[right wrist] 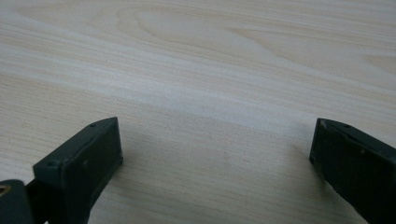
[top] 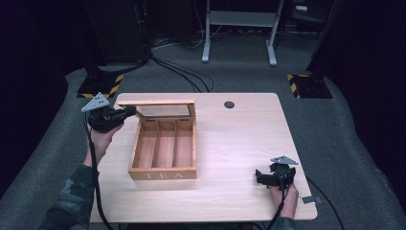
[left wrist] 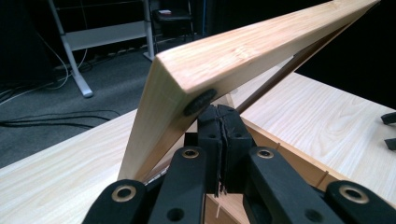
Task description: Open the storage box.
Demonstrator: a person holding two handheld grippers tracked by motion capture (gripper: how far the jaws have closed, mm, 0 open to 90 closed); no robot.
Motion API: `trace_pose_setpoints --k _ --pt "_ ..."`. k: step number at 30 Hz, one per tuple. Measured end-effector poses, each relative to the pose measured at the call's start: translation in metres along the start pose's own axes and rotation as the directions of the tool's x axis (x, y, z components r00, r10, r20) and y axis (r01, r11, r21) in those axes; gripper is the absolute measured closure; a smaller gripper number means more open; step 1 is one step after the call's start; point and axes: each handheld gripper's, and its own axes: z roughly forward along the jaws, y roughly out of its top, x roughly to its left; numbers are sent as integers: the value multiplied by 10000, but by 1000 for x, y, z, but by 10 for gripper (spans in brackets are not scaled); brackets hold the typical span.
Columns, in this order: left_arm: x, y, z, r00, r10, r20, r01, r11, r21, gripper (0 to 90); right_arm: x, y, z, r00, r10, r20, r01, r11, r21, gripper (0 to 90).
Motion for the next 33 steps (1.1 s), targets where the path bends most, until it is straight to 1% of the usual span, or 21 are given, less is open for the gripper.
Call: trace_pose_setpoints --k 8,11,16,33 --pt "3 5 2 10000 50 -80 -49 10000 76 881 0 0 0 10000 10 3 -10 10000 4 19" --pt "4 6 3 9999 7 -119 -7 10000 56 881 0 0 0 10000 -14 -2 14 10000 6 19" --pt "4 8 3 9999 70 -133 -69 9999 79 881 0 0 0 10000 1 0 -1 10000 11 19" --pt "4 9 3 9998 103 -194 -101 9999 62 881 0 0 0 10000 -12 -5 12 10000 13 19"
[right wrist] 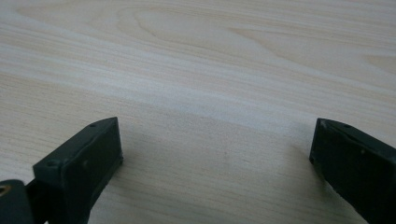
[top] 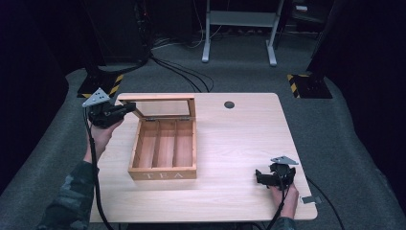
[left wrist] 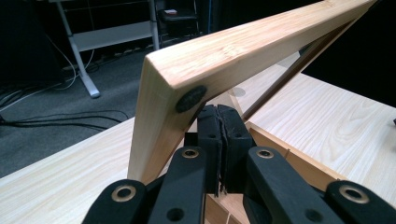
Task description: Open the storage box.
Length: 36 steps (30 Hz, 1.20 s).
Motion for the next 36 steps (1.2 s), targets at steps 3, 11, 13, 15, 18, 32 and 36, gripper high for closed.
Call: trace_pose_setpoints --k 3,11,13,15,18,32,36 --pt "0 0 0 10000 1 -9 -1 10000 -7 881 0 0 0 10000 1 6 -1 10000 -10 19" --pt "0 0 1 10000 -33 -46 33 10000 -45 881 0 0 0 10000 2 0 -2 10000 15 19" --pt "0 0 0 10000 11 -40 -11 10000 -9 881 0 0 0 10000 -20 -4 20 10000 2 19" --pt "0 0 0 10000 7 -43 -7 10000 12 881 0 0 0 10000 9 4 -9 10000 -4 19" --pt "0 0 0 10000 9 -36 -9 10000 26 881 0 0 0 10000 -1 1 1 10000 0 19" --pt "0 0 0 10000 29 -47 -29 10000 31 882 0 0 0 10000 -2 1 2 10000 -2 19" --pt "0 0 0 10000 29 -49 -29 10000 29 882 0 0 0 10000 28 11 -28 10000 8 19"
